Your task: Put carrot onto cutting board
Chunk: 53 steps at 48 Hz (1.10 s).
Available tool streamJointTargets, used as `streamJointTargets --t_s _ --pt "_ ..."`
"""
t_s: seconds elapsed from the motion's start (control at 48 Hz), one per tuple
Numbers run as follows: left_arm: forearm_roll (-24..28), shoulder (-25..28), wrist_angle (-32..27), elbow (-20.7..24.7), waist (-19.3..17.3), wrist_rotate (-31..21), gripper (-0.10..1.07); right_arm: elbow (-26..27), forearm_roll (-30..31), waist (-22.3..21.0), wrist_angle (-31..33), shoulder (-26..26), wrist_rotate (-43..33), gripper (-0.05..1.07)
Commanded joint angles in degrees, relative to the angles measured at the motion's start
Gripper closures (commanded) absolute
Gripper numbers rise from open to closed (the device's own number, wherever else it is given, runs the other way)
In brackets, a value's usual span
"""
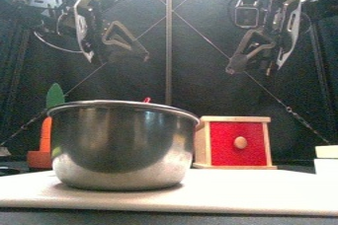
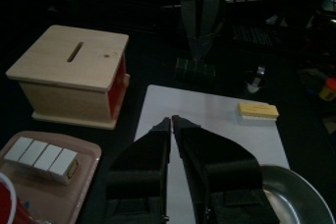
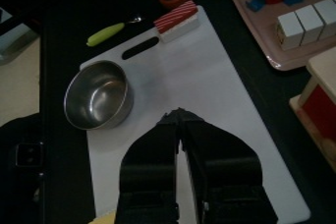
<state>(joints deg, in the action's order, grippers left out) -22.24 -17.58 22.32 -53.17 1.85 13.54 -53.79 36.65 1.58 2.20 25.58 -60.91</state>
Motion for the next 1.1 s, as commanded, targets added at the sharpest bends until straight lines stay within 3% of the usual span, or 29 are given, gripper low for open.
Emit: streamJointTargets --t_s 0.0,0.521,0.896,1.083 --pt "0.3 -0.7 0.2 1.0 -0.3 0.2 0.44 1.8 0.5 1.1 -0.4 -0.1 0.1 0.68" --pt "1.1 -1.9 -0.2 0.8 -0.6 0.1 0.44 5.9 3.5 1.6 -0.4 -3.8 0.1 0.68" --pt "1.1 -9.1 -5.5 -1.9 -3.8 0.2 0.44 8.8 4.1 0.6 -0.4 -7.2 0.3 0.67" --pt "2.9 -14.8 -5.8 -5.4 -7.4 0.2 0.44 13.0 7.0 0.0 -1.7 -11.7 0.3 0.58"
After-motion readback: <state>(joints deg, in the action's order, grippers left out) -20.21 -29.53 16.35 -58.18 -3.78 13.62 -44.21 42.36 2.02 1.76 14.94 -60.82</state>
